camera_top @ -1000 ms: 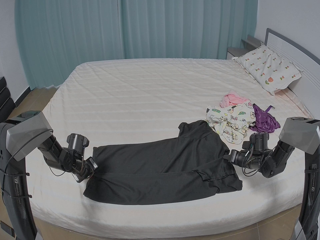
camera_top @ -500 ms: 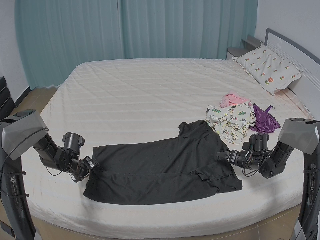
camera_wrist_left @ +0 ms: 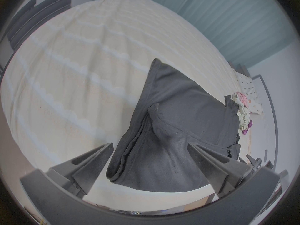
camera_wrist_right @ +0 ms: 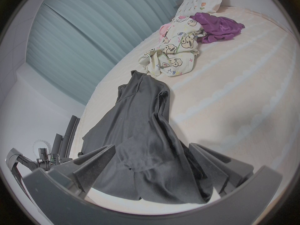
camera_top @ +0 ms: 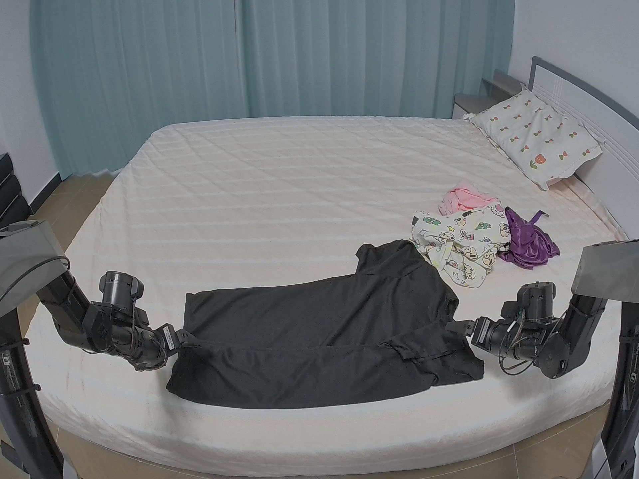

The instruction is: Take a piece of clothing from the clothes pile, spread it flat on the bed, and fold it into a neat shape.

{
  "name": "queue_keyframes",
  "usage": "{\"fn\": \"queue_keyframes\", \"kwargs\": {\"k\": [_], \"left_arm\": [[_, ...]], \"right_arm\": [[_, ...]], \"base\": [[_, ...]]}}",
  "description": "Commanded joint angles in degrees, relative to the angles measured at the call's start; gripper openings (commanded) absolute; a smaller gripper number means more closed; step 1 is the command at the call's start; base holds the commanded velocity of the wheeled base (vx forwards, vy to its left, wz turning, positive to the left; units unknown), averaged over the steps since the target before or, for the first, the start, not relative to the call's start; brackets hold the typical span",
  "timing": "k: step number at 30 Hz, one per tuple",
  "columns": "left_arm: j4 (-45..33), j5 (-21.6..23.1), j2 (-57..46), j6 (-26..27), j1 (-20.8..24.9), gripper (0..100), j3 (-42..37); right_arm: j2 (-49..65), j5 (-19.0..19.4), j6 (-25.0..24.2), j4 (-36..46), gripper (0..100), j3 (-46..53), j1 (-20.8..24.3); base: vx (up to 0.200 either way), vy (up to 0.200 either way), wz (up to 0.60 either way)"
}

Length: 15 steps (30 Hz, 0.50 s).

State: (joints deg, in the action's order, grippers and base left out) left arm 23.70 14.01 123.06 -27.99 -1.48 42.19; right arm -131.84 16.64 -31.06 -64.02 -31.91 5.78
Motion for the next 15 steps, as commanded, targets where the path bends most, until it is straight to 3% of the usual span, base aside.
{"fn": "queue_keyframes", "kwargs": {"k": [1, 7, 8, 15], "left_arm": [[4.1, -0.7, 1.5, 2.1, 1.1, 100, -4.0], [5.7, -5.2, 3.7, 2.5, 4.1, 100, -5.0], [6.1, -8.1, 4.6, 2.9, 4.8, 0, -5.1], [6.4, -9.3, 4.2, 6.9, 4.3, 0, -8.0]], "right_arm": [[0.8, 0.2, -0.3, -3.7, 100, 5.7, 0.5], [1.0, 0.2, -0.3, -4.5, 100, 7.0, 0.8], [1.0, 0.2, -0.3, -4.6, 100, 7.5, 0.8], [1.1, 0.2, -0.3, -4.6, 100, 7.7, 0.8]], "base": [[0.000, 0.000, 0.00], [0.000, 0.000, 0.00], [0.000, 0.000, 0.00], [0.000, 0.000, 0.00]]}}
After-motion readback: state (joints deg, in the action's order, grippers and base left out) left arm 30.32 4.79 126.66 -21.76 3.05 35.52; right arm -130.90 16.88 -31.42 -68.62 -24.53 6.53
